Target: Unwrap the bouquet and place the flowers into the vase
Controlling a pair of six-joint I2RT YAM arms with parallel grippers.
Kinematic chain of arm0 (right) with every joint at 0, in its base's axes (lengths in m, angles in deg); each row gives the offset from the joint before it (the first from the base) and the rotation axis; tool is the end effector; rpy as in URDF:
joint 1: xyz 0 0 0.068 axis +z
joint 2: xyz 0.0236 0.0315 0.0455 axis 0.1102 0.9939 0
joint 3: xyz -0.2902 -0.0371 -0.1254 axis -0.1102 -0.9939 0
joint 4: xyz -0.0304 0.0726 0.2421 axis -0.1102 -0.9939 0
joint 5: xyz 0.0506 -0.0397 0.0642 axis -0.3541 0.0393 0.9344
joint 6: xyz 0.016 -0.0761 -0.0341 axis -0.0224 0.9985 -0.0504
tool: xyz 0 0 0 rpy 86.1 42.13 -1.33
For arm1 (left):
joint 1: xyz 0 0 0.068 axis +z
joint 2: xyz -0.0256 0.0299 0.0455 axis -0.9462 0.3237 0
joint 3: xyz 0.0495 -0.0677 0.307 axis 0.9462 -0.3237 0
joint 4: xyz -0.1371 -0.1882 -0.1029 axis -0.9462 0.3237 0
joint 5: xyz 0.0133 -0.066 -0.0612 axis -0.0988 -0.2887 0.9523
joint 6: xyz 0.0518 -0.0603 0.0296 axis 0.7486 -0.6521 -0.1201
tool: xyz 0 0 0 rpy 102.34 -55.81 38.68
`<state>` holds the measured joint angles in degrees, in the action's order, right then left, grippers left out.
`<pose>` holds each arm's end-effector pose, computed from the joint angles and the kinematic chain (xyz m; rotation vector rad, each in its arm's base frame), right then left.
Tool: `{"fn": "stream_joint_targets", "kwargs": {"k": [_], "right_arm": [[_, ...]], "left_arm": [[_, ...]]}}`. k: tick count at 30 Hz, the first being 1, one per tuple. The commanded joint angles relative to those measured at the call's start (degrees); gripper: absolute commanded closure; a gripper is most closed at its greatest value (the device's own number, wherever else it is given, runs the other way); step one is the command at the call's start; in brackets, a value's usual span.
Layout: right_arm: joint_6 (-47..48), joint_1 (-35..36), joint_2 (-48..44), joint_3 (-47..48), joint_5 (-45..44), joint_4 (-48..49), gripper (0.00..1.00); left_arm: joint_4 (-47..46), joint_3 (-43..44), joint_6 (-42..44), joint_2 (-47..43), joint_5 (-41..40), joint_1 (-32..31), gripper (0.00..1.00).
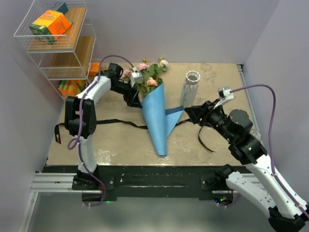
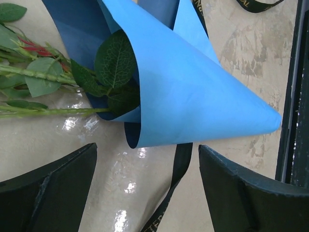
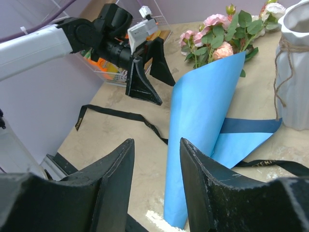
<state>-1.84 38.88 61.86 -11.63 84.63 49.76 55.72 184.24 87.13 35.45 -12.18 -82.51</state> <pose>0.1202 0.0810 0.4031 -0.0919 1.6889 0.8578 0.4235 -0.1474 0.2547 1.1794 2.0681 -1.0967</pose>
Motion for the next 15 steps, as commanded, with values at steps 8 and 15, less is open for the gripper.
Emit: {"fn": "stream_joint_targets", "kwargs": {"k": [8, 15], "right_arm": [[-1.0, -0.13, -0.89, 0.45, 2.07, 2.48, 0.55], [-1.53, -0.21, -1.15, -0.08, 2.24, 3.01, 0.54]], "left_arm": [[6.02, 0.76, 6.26, 2.19, 6.08, -3.45, 0.18], [10.79, 2.26, 8.91, -3.78, 8.36, -4.33, 0.29]]}}
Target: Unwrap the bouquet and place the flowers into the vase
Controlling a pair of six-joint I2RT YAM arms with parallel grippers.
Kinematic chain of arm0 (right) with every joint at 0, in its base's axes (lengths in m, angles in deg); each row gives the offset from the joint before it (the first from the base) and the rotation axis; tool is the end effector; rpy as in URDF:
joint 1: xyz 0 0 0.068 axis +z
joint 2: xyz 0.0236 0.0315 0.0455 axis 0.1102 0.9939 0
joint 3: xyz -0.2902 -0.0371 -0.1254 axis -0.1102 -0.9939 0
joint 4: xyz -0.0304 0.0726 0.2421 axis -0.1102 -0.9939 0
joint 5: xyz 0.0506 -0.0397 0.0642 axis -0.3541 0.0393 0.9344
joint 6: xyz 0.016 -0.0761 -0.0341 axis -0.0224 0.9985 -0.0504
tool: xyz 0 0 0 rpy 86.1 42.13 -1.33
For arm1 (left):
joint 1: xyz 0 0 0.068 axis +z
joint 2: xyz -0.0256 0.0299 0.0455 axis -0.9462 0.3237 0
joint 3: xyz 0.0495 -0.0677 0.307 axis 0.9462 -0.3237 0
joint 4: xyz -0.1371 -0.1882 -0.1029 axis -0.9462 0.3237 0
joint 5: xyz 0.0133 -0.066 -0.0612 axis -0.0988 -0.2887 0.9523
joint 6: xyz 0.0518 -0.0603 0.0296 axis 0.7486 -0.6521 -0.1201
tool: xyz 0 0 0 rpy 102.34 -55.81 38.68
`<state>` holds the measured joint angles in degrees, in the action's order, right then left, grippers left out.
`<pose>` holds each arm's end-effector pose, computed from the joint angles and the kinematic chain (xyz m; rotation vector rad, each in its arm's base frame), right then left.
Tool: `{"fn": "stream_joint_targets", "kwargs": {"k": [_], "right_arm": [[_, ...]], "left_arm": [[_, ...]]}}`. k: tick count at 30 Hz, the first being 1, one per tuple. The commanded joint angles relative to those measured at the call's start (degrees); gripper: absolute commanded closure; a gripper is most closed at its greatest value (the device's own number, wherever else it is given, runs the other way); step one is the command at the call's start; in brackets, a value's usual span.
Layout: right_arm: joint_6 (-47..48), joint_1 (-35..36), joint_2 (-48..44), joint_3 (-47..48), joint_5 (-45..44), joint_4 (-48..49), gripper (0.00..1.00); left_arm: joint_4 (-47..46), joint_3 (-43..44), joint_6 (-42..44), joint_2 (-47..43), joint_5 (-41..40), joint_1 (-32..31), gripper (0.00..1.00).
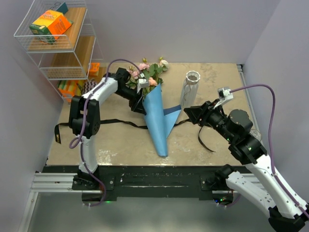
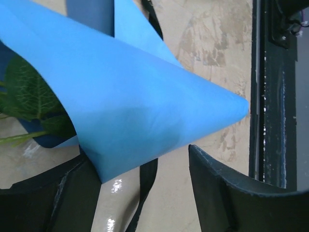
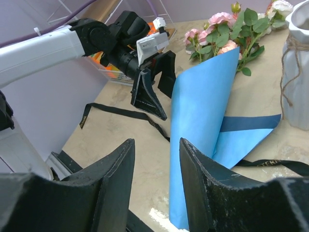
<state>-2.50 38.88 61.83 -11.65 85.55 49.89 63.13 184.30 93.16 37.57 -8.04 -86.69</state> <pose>0.1194 0.0819 0.4034 -0.0952 1.6898 0.8797 0.4008 -0.1779 0.2397 1.3069 2.0449 -1.2681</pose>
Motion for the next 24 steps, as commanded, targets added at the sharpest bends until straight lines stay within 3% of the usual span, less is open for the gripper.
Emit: {"fn": "stream_joint_targets", "kwargs": {"k": [1, 4, 5, 6, 9, 19, 24], "right_arm": [[-0.87, -0.21, -1.21, -0.06, 1.33, 2.97, 0.54], [-1.13, -0.21, -1.3, -0.06, 1.41, 2.79, 0.54], [-1.13, -0.13, -1.39, 0.03, 1.24, 2.71, 0.55], [-1.22, -0.21, -1.57, 0.12, 1.15, 2.44, 0.55], [-0.96, -0.12, -1.65, 0.56, 0.8, 2.09, 0.55], [-0.52, -0.21, -2.53, 2.49, -0.61, 0.07, 0.55], [-0.43, -0.21, -2.89, 3.02, -1.57, -0.55, 0.55]], "left_arm": [[3.38, 2.28, 2.88, -6.34, 4.41, -0.16, 0.31], [6.1, 4.38, 3.66, -6.61, 5.72, -1.03, 0.39], [8.63, 5.17, 4.62, -6.44, 6.08, -1.39, 0.44], [9.7, 6.92, 4.81, -6.35, 7.04, -1.74, 0.56], [11.03, 9.74, 3.5, -7.48, 8.1, -2.88, 0.71], [6.55, 10.45, -4.41, -11.45, 10.3, -9.55, 0.73], [-1.87, 11.85, -15.65, -11.97, 8.98, -14.13, 0.74]]}}
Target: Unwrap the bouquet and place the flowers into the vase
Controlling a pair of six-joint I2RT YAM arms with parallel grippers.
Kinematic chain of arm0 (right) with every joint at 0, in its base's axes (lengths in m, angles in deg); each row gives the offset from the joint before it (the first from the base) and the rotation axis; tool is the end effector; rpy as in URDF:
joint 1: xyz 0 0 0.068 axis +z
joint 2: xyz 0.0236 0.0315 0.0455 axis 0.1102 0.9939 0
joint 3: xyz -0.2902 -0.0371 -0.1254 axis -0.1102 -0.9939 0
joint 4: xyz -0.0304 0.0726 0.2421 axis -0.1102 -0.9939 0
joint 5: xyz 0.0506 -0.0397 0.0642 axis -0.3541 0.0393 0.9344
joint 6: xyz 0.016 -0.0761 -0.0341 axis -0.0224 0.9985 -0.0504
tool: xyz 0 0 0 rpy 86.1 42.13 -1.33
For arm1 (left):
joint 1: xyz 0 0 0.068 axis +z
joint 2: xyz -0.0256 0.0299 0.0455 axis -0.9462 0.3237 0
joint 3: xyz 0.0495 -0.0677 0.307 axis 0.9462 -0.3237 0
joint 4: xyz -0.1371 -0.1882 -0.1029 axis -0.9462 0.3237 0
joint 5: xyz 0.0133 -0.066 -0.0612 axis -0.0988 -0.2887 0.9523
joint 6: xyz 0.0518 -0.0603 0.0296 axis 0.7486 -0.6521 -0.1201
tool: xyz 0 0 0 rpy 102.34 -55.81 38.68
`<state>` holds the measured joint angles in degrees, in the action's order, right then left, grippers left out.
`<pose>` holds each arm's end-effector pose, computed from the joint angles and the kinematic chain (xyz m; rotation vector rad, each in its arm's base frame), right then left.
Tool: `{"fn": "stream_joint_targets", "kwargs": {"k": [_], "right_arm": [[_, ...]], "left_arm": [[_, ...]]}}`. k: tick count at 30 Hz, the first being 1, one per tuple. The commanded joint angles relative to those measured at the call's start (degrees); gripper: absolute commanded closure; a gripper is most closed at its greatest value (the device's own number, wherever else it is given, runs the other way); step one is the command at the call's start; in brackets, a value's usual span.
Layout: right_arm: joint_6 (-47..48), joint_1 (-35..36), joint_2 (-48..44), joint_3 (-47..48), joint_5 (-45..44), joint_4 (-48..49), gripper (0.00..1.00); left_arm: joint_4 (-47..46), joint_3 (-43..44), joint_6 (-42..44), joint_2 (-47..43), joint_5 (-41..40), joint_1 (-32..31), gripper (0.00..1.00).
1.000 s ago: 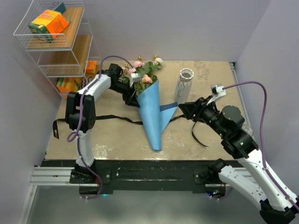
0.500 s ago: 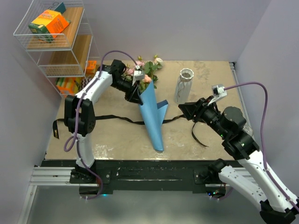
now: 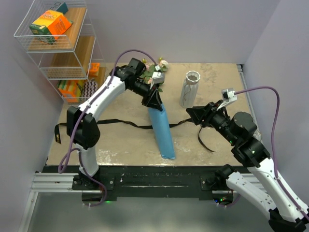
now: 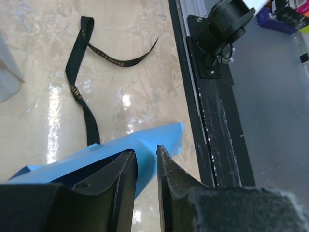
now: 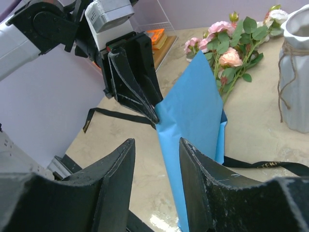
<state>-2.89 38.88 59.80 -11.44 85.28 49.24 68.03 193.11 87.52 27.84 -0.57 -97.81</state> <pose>0.1105 0.0758 0.4073 -0.0856 1.6620 0.8894 0.3323 -0.2435 0.3561 1.4707 1.7312 -1.4136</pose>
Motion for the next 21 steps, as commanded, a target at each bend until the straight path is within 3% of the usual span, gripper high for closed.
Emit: {"fn": "stream_joint_targets", "kwargs": {"k": [1, 5, 8, 10, 11, 14, 21], "right_arm": [[-0.13, -0.13, -0.77, 2.89, -1.31, 0.11, 0.55], [0.05, -0.21, -0.85, 3.33, -2.01, -0.15, 0.55], [0.22, -0.21, -0.77, 3.59, -2.37, -0.51, 0.55], [0.31, -0.21, -0.59, 3.59, -2.45, -0.59, 0.54], [0.31, -0.21, -0.5, 3.59, -2.45, -0.59, 0.54], [0.4, -0.21, -0.5, 3.68, -2.45, -0.68, 0.54], [0.66, -0.21, -0.5, 3.33, -2.01, 0.02, 0.48]], "left_arm": [[-10.96, 3.22, -12.47, -2.59, 1.24, -4.31, 0.74], [-19.68, 3.4, -23.45, -4.79, -1.3, -6.26, 0.76], [-23.39, 3.4, -27.06, -5.32, -4.02, -6.35, 0.76], [-23.92, 3.14, -27.61, -5.24, -5.78, -6.35, 0.58], [-23.92, 3.14, -27.87, -5.41, -7.62, -6.26, 0.38], [-22.79, 2.88, -27.09, -6.28, -12.19, -5.74, 0.01], [-19.45, -3.8, -18.14, -7.61, -14.41, 2.69, 0.0]]}}
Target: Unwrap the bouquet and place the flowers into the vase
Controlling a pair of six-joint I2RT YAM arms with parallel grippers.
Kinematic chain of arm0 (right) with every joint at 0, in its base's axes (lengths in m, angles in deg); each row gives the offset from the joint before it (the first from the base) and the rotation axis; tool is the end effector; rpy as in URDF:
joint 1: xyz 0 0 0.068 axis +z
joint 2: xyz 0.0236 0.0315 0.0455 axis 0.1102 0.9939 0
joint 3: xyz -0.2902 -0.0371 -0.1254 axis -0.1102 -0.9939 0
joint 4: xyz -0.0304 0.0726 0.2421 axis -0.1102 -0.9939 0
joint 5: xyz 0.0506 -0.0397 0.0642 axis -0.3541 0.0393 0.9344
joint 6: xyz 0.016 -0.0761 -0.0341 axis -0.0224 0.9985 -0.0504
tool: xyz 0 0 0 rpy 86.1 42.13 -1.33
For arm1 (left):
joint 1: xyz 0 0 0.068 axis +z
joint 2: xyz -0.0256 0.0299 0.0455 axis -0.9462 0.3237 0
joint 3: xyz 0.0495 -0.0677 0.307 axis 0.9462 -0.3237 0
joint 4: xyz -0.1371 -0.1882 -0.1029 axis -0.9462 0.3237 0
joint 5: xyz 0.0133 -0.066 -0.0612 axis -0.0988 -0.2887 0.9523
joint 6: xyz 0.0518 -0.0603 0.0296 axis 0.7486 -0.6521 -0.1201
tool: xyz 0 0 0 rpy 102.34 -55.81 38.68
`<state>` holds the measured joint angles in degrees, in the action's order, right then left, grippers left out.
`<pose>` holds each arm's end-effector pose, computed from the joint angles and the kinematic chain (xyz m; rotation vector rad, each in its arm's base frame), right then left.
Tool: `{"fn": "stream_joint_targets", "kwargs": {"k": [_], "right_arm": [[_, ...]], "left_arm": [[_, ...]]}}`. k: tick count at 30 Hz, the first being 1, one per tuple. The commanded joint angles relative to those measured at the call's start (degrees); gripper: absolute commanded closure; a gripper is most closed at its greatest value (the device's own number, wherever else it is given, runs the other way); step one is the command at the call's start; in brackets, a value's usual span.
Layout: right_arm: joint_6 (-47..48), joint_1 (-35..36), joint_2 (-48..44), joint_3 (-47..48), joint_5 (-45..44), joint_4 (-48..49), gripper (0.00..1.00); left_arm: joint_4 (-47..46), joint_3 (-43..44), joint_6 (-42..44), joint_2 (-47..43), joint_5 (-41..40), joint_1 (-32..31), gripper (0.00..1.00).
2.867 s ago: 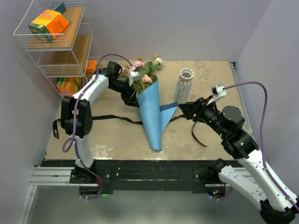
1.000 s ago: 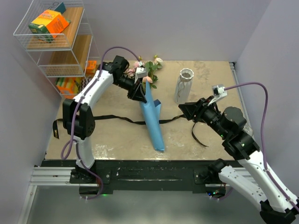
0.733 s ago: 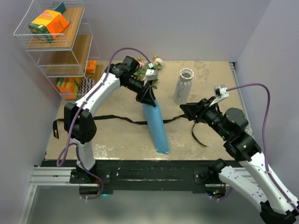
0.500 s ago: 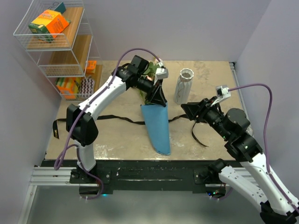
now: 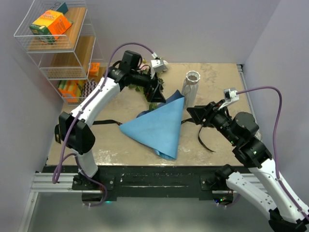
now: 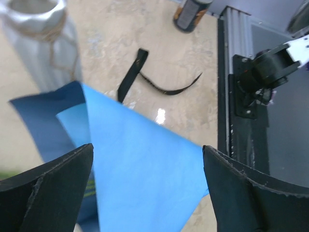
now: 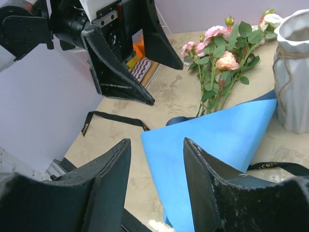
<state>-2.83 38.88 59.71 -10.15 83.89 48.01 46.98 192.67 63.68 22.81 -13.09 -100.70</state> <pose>0.1090 0.0726 0.4125 -0.0665 1.6569 0.8707 0.3384 -0.2612 0.4024 1.2529 1.7812 -1.2012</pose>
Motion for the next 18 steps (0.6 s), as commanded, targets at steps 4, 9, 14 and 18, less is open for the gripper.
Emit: {"fn": "stream_joint_targets", "kwargs": {"k": [4, 9, 14, 18], "right_arm": [[0.51, -0.13, -0.15, 1.78, 0.26, 1.51, 0.48], [0.42, -0.13, -0.06, 1.07, 0.88, 1.95, 0.49], [0.25, -0.21, -0.41, 0.46, 0.79, 1.86, 0.49], [-0.19, -0.21, -0.24, -0.25, 1.14, 2.65, 0.49]], "left_arm": [[13.87, -7.75, 23.79, 0.4, 0.23, 11.11, 0.0], [17.87, -16.54, 31.65, 4.53, -1.26, 14.63, 0.01], [18.57, -23.92, 36.14, 3.57, -1.71, 15.52, 0.01], [15.42, -28.24, 35.88, 1.29, -2.4, 15.52, 0.0]]}}
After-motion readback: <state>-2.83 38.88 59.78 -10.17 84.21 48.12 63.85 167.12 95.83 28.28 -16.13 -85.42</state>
